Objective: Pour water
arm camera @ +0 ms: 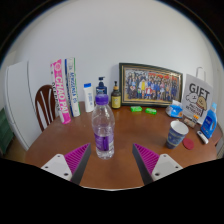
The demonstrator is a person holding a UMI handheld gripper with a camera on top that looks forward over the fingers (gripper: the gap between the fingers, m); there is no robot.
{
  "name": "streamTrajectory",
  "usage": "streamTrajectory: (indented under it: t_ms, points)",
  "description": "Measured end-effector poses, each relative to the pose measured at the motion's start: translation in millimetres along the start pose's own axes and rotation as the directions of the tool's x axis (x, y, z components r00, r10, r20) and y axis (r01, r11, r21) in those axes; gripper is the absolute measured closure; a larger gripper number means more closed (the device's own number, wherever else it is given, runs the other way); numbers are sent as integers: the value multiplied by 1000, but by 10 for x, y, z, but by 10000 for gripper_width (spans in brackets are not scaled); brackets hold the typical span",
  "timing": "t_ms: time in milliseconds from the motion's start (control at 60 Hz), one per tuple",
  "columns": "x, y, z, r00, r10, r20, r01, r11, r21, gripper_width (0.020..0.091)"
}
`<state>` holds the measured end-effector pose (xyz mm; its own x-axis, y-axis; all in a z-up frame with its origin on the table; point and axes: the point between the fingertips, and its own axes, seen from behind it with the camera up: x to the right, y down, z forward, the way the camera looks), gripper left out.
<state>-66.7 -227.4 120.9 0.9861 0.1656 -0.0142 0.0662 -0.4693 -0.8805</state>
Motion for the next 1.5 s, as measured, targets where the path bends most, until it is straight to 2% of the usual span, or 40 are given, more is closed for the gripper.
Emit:
streamTrajectory:
  t_ms: [167, 267, 367, 467, 550, 633, 700, 733, 750, 900, 1083, 1183, 1300, 1500]
  points:
    - [-209, -143, 629, 999, -10, -34, 13, 995, 95, 246]
    - [-246, -157, 912, 998, -14, -66, 23, 990, 137, 284]
    - [-235, -156, 1087, 996, -10, -87, 24, 987, 161, 392]
    - [-163, -184, 1137, 993, 12, -121, 12, 980, 198, 588]
    - [-183, -206, 1133, 994, 28, -109, -3, 974, 225, 613]
    - [-197, -215, 1120, 995, 26, -97, -1, 969, 246, 690]
    - [-202, -209, 1108, 996, 28, -89, -6, 971, 237, 733]
    - [-195, -212, 1099, 996, 28, -88, -6, 972, 234, 732]
    - [-197, -214, 1095, 996, 26, -85, -5, 972, 233, 767]
    - [-206, -377, 992, 996, 83, -33, -73, 969, 237, 768]
    - [-163, -858, 750, 898, 408, 163, -437, 870, 226, 767]
    - [11, -1137, 612, 755, 587, 290, -648, 736, 198, 766]
    - [276, -1399, 524, 548, 741, 387, -830, 540, 141, 767]
    - [790, -1574, 543, 187, 857, 480, -978, 210, 5, 768]
